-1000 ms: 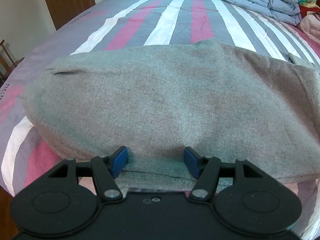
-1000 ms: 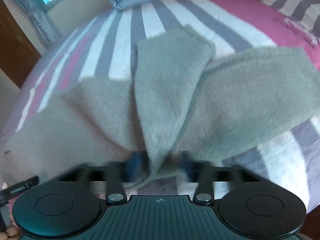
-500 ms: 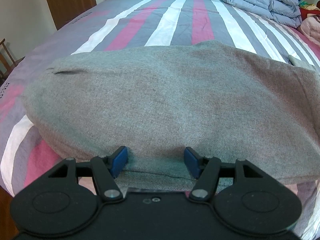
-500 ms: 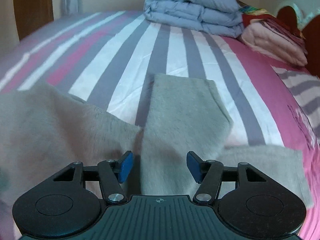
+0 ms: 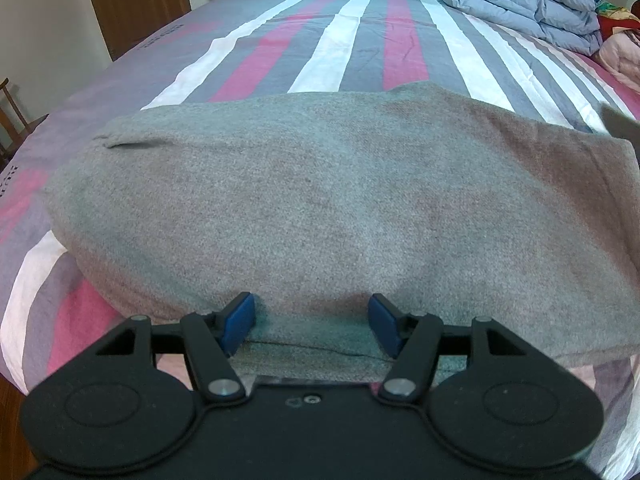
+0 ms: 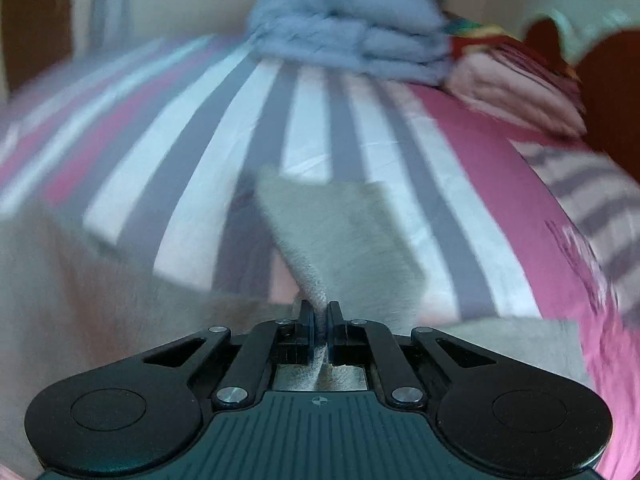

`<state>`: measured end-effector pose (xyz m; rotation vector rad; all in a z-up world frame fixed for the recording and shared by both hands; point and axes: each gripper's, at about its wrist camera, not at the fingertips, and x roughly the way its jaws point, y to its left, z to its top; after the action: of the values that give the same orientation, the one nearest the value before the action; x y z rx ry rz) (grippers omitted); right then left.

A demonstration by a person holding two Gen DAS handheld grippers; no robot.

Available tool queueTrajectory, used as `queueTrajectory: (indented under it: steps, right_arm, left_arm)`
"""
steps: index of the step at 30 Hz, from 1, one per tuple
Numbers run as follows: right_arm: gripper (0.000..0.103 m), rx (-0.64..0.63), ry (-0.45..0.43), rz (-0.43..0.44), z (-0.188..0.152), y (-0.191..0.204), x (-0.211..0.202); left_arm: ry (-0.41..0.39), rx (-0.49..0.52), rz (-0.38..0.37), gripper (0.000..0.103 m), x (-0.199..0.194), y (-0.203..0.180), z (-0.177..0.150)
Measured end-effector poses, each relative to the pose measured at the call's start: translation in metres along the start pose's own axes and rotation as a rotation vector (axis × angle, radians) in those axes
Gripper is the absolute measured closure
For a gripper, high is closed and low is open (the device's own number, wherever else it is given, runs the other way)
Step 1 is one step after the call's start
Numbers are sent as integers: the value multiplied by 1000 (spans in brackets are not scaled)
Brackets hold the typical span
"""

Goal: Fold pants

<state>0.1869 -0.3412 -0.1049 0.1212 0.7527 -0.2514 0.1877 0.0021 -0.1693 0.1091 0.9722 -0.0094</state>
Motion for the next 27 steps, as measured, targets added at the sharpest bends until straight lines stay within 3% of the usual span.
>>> queueTrajectory:
  steps: [3,6,8,10,13,14,15,17,20,27]
  right_arm:
    - [98,221,-10,52,-13,-54,-32]
    - [98,413,62,71,-53,-104,-39]
    - [98,467,131,30,-82,-121,-29]
    - [97,481,166,52,-96,-129,-22]
    - [90,327,122,20,-88,-113,-36]
    - [73,252,93,-12,-83,-105,-42]
    - [48,186,63,-46,-80,-97,-47]
    - [27,28,-11,-109,-76,-78,-55]
    - [27,-173,-64,-125,-79,-50,-57]
    - [27,-443,-156,-155,-72,10,-39]
  left_arm:
    - [1,3,3,48,0,-1,0]
    - [4,11,6,48,0,-1,1]
    - [7,18,7,47,0,-2,1]
    - [13,18,8,47,1,-2,3]
    - [19,15,17,47,2,-4,5]
    - [18,15,22,47,2,-4,5]
    - [17,16,26,47,2,-5,5]
    - [15,18,31,47,2,-6,4]
    - [18,18,31,47,2,-6,4]
    - [18,13,32,46,2,-6,5]
